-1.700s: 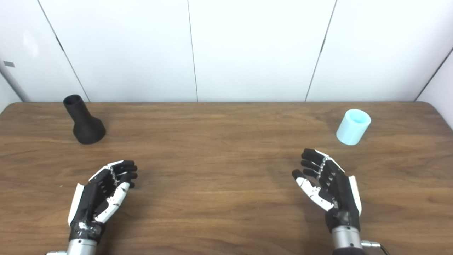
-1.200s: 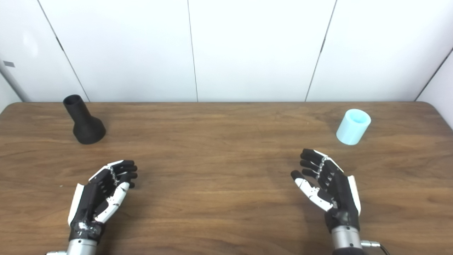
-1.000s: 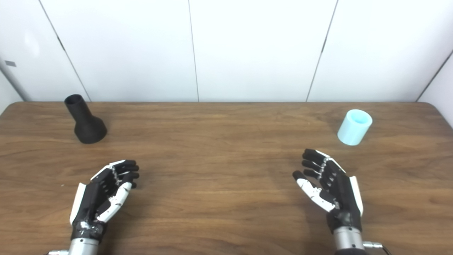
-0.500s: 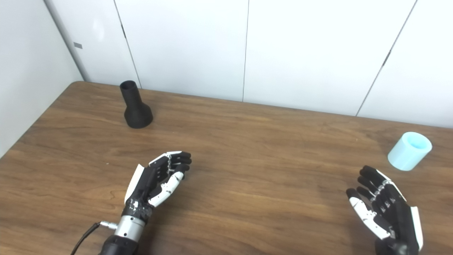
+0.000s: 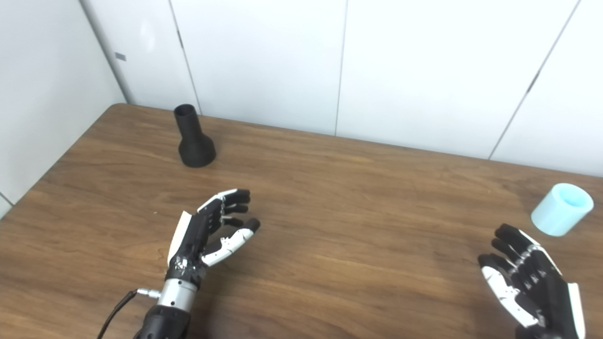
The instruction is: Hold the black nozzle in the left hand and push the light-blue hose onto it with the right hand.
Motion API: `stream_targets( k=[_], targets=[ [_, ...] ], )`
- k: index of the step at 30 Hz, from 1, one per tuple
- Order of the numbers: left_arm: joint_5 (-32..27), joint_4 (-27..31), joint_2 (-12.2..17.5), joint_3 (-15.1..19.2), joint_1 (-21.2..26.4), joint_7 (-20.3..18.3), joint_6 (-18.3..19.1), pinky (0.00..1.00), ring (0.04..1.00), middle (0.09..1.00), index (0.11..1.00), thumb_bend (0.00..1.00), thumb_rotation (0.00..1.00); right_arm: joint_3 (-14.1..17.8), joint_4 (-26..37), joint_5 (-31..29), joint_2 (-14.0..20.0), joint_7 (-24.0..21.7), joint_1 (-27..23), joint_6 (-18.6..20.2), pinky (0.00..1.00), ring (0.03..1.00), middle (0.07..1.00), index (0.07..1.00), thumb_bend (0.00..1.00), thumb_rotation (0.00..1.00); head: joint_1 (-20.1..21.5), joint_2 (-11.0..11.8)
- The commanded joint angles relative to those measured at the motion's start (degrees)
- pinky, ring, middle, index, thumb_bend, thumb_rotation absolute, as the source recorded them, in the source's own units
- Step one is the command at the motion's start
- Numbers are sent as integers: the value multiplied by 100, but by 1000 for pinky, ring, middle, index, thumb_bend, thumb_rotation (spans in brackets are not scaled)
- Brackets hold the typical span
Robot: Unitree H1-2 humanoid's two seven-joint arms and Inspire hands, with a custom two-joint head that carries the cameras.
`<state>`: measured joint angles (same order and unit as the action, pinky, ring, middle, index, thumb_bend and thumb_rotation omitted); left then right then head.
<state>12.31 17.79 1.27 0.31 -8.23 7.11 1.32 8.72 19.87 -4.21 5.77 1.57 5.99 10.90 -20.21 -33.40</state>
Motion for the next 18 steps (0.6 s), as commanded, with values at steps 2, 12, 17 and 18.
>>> stream_targets(
  k=[2,12,17,18],
  targets=[
    [-88,130,-86,135,100,148,-326,730,806,816,819,776,298,84,260,-146,131,-87,-71,-26,672,763,765,719,204,0,-127,10],
    [462,-201,181,897,979,725,-292,740,816,840,880,813,287,128,245,-81,133,15,-117,22,567,666,670,627,324,258,-403,92],
    [469,-372,340,1119,1275,783,-184,776,875,907,957,819,309,141,171,-129,158,-6,-140,-71,518,632,643,599,353,300,-495,130],
    [451,-364,339,1147,1315,786,-132,791,897,923,977,804,305,145,154,-119,169,-7,-145,-71,515,630,641,597,362,318,-505,139]
  ],
)
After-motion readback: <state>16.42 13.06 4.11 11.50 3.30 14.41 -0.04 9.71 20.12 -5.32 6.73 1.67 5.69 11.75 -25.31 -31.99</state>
